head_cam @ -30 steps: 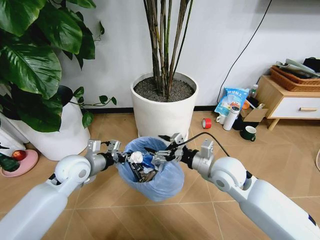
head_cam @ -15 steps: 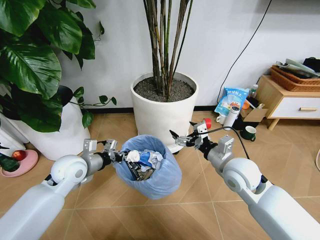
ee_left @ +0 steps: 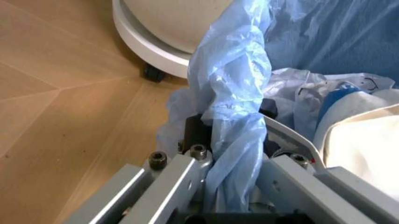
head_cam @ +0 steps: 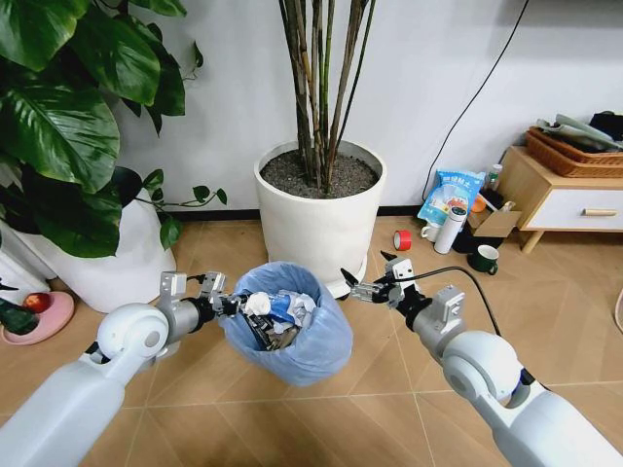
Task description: Pick up the trash bin and place the garbage on the floor into it.
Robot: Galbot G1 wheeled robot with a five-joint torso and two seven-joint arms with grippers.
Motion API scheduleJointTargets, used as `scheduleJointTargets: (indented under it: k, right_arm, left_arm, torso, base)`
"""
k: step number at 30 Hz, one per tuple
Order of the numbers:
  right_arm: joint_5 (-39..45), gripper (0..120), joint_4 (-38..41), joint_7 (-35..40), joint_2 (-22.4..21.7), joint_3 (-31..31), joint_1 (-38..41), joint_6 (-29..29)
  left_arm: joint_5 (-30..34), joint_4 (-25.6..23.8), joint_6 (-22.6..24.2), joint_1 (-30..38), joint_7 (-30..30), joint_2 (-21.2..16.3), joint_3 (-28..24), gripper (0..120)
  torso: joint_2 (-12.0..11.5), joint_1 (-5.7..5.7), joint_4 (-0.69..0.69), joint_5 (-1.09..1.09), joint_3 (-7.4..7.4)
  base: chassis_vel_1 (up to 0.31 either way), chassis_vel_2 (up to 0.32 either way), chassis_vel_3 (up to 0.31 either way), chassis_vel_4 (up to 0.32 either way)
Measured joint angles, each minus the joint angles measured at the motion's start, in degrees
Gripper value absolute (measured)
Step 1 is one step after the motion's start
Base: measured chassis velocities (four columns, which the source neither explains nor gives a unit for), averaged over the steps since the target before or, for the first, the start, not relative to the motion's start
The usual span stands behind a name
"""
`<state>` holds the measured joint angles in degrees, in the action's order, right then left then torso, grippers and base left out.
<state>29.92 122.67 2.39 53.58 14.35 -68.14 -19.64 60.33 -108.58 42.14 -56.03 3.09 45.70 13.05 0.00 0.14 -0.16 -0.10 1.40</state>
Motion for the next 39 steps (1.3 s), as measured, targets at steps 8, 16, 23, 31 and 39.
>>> scheduleJointTargets:
  k: [8, 16, 23, 31, 39]
  right_arm:
    - [-0.45, 100, 1.24, -0.09, -0.52, 0.33, -2.43, 0.22]
    - [-0.41, 100, 1.49, -0.2, -0.54, -0.07, -2.46, 0.28]
    - [-0.11, 100, 1.54, -0.3, -0.87, -0.31, -2.23, 0.41]
    - [-0.05, 100, 1.82, -0.48, -0.83, -0.67, -2.33, 0.43]
    - [-0.07, 100, 2.3, -0.62, -0.91, -0.68, -2.75, 0.41]
  left_arm:
    - [0.03, -0.05, 0.0, -0.05, 0.05, 0.0, -0.01, 0]
    - [-0.01, -0.29, 0.0, -0.18, 0.12, 0.05, -0.01, 0]
    - [-0.02, -0.68, 0.0, -0.53, 0.17, 0.06, 0.5, 0]
    - [-0.04, -1.36, 0.0, -1.18, 0.18, -0.09, 1.07, 0]
    - [-0.07, -1.83, 0.0, -1.67, 0.34, -0.02, 1.49, 0]
  torso:
    - [0.0, 0.0, 0.01, -0.01, 0.0]
    - [0.0, 0.0, 0.02, -0.04, 0.0]
    - [0.0, 0.0, 0.02, 0.0, 0.0]
    - [0.0, -0.01, -0.02, 0.0, -0.01]
    - [0.0, 0.0, 0.0, 0.0, 0.0]
  base:
    - [0.14, 0.103, -0.156, -0.105]
    - [0.308, 0.133, -0.296, -0.103]
    - [0.276, -0.07, -0.264, 0.078]
    - [0.183, -0.178, -0.188, 0.16]
    - [0.192, -0.108, -0.193, 0.113]
